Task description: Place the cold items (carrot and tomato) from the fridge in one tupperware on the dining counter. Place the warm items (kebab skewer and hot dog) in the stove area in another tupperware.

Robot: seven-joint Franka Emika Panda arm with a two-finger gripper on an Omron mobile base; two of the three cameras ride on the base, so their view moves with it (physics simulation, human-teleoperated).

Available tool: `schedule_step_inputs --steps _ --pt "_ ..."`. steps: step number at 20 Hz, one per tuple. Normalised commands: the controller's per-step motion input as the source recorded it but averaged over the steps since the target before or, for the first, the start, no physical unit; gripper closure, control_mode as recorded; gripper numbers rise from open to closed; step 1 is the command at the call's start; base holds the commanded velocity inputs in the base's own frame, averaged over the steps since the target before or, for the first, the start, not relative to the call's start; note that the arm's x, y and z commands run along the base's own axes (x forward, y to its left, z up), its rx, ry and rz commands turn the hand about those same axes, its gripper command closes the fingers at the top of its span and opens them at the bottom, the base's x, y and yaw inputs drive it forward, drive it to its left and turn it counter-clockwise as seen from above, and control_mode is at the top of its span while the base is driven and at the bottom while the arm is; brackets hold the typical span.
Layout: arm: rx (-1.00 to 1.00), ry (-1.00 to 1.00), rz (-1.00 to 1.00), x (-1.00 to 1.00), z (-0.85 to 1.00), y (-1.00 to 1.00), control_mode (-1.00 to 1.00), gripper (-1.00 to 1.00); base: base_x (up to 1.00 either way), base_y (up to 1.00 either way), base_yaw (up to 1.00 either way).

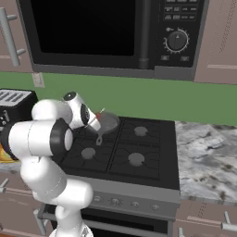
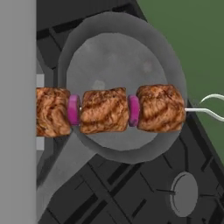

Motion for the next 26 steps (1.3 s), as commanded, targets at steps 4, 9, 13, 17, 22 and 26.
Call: schedule_step_inputs --steps 4,9,13,17,22,26 --pt "0.00 0.00 0.00 -0.36 0.67 0.00 -1.00 1.00 0.00 0.00 0.00" --pt "0.00 0.00 0.00 -0.39 0.50 0.00 -1.00 1.00 0.00 0.00 0.00" --pt "0.00 -0.01 0.00 -0.54 0.25 0.00 -1.00 1.00 0.00 0.00 0.00" --pt "0.00 -0.02 0.00 -0.67 0.15 0.00 -1.00 1.00 0.00 0.00 0.00" --pt "0.00 -0.03 0.00 -0.77 0.19 0.00 -1.00 1.00 0.00 0.00 0.00" --pt "0.00 0.00 0.00 -0.72 0.31 0.00 -1.00 1.00 0.00 0.00 0.00"
